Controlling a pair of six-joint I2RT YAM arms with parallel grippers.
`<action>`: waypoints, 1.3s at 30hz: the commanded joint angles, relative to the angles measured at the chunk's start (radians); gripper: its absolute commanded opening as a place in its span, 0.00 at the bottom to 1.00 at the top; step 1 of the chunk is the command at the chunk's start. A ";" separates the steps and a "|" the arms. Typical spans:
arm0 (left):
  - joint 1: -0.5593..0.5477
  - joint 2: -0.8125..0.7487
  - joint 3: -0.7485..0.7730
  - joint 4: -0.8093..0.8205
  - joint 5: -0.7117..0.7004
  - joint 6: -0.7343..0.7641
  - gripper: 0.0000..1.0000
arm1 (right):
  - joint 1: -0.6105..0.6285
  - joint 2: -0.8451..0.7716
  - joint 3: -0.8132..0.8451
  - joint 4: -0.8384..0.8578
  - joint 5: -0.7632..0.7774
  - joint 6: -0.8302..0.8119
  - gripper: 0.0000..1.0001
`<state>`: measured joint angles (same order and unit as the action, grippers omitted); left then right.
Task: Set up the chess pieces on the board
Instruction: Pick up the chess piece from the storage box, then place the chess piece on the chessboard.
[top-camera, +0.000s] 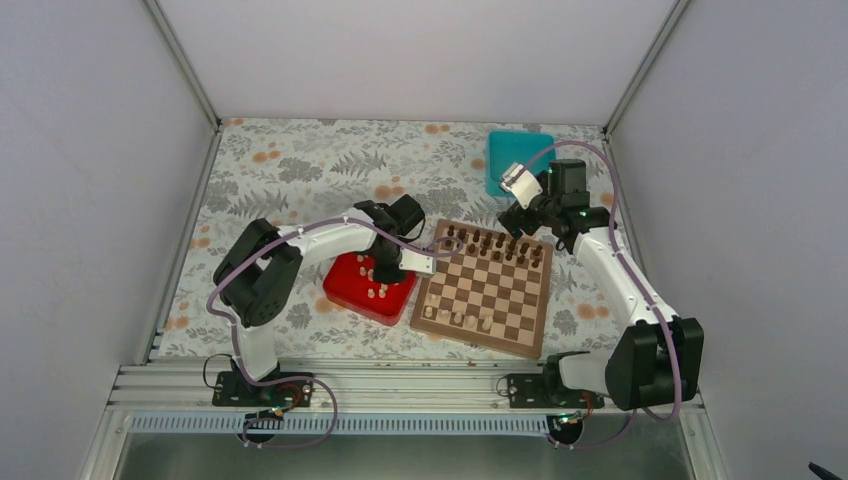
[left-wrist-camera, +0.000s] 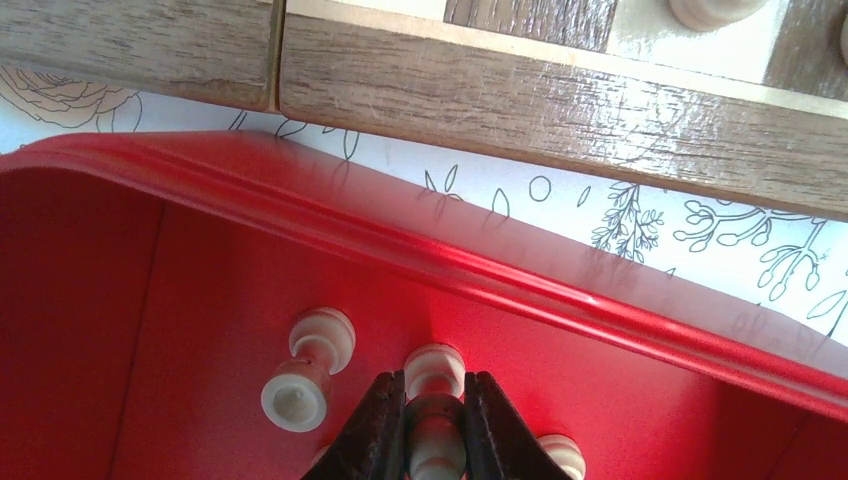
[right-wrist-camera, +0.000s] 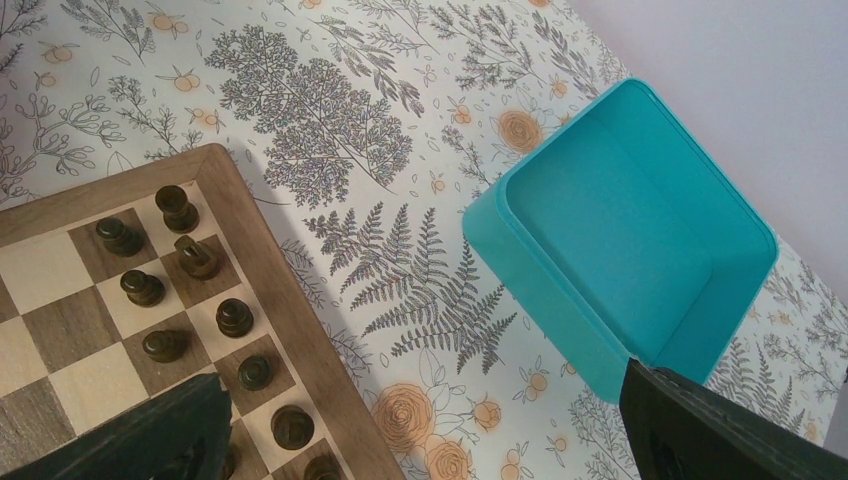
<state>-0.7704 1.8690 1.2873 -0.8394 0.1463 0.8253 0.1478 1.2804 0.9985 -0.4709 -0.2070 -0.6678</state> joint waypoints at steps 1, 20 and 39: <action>-0.012 -0.035 0.022 -0.022 -0.015 -0.003 0.05 | -0.011 -0.025 -0.017 0.020 -0.024 0.002 1.00; -0.238 -0.037 0.481 -0.282 -0.084 -0.009 0.05 | -0.086 0.014 0.026 0.018 0.011 0.052 1.00; -0.494 0.307 0.840 -0.306 0.119 0.062 0.06 | -0.240 0.052 0.092 0.043 0.080 0.153 1.00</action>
<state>-1.2392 2.1376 2.0960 -1.1179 0.1982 0.8581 -0.0689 1.3254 1.0561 -0.4484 -0.1429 -0.5491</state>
